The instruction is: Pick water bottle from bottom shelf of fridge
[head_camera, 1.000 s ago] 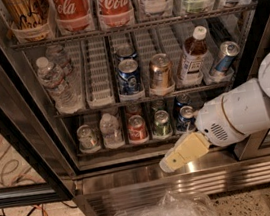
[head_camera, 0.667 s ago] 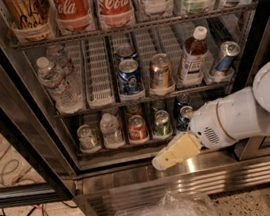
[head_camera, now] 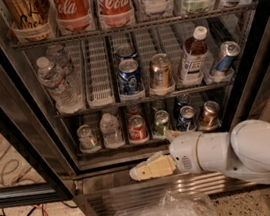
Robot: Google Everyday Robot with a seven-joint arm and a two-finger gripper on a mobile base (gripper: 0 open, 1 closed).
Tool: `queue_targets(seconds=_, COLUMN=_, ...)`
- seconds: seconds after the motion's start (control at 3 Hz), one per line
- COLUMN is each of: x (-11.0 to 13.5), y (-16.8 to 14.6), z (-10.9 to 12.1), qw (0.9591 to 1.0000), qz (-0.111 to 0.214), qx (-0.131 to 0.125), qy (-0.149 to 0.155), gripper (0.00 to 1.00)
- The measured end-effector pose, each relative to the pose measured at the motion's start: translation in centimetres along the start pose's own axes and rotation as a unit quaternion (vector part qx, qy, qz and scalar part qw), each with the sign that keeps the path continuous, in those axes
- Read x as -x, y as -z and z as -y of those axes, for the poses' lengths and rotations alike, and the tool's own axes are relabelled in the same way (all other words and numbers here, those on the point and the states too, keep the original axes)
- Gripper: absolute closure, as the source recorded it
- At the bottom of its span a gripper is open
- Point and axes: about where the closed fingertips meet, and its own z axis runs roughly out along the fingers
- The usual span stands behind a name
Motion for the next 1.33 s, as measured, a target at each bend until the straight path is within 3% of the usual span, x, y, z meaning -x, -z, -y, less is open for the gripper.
queue_targets(seconds=0.33, x=1.8, y=-3.5, z=0.7, qw=0.9970, qz=0.074, qx=-0.009, qy=0.017, gripper=0.00)
queue_targets(seconds=0.67, x=3.1, y=-6.3, z=1.3, qw=0.9938, qz=0.102, qx=-0.041, qy=0.016, gripper=0.00)
queue_targets(seconds=1.0, x=3.7, y=-6.0, z=3.3, qw=0.9904, qz=0.111, qx=-0.080, qy=0.013, gripper=0.00)
queue_targets(seconds=1.33, x=3.7, y=-6.0, z=3.3, qw=0.9904, qz=0.111, qx=-0.080, qy=0.013, gripper=0.00)
